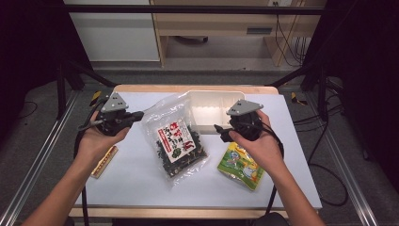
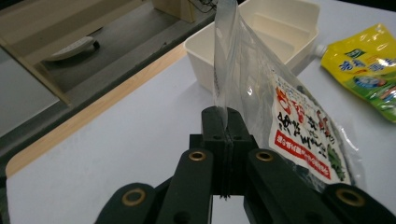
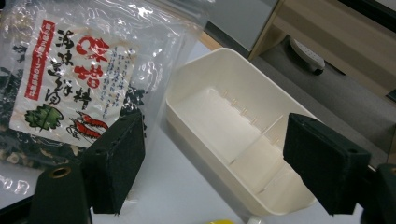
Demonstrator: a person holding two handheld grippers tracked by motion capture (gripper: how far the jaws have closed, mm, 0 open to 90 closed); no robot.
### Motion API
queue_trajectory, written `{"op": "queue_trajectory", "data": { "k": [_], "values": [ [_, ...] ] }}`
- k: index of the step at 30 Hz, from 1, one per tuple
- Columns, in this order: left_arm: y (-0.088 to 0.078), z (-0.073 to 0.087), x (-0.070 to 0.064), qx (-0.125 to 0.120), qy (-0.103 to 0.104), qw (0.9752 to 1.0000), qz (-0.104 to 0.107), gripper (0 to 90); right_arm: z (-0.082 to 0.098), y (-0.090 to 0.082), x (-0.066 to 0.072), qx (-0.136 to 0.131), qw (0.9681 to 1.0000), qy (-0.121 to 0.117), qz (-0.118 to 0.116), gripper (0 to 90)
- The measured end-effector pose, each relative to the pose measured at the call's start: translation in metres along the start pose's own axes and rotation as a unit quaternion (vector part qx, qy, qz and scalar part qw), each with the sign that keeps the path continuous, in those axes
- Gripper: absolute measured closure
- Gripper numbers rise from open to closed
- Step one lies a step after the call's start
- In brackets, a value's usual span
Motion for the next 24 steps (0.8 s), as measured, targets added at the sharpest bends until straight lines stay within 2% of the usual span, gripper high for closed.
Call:
{"op": "queue_trajectory", "data": {
  "k": [1, 3, 6, 8, 12, 17, 21, 24],
  "values": [
    [0.000, -0.009, -0.001, -0.002, 0.006, 1.0000, 0.005, 89.4, -0.010, -0.004, -0.002, 0.012, 0.9999, -0.007, -0.008, 18.9],
    [0.001, -0.017, -0.002, -0.001, 0.015, 0.9999, 0.009, 89.4, -0.016, -0.006, -0.004, 0.023, 0.9995, -0.014, -0.013, 16.3],
    [0.001, -0.030, -0.005, -0.002, 0.026, 0.9995, 0.017, 89.4, -0.026, -0.009, -0.007, 0.037, 0.9985, -0.039, -0.015, 15.2],
    [0.002, -0.038, -0.007, -0.003, 0.038, 0.9991, 0.021, 89.4, -0.032, -0.012, -0.009, 0.049, 0.9971, -0.056, -0.015, 15.4],
    [0.003, -0.052, -0.013, -0.013, 0.046, 0.9985, 0.029, 89.5, -0.044, -0.018, -0.011, 0.060, 0.9945, -0.084, -0.016, 18.2],
    [0.003, -0.066, -0.020, -0.010, 0.067, 0.9971, 0.034, 89.5, -0.056, -0.025, -0.012, 0.053, 0.9937, -0.097, -0.018, 20.0],
    [0.003, -0.072, -0.024, -0.013, 0.072, 0.9966, 0.039, 89.4, -0.059, -0.026, -0.014, 0.054, 0.9932, -0.101, -0.022, 20.8],
    [0.002, -0.080, -0.029, -0.014, 0.086, 0.9952, 0.045, 89.4, -0.060, -0.024, -0.016, 0.061, 0.9919, -0.109, -0.024, 20.8]
  ]
}}
Point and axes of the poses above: each handheld gripper's, and its own axes: y roughly forward along the jaws, z roughly out of its underside, x roughly to its left, the point moved 4 cm from there along y, roughly forward along the jaws, and after that the axes turned 9 degrees about y, right-handed, at the moved point
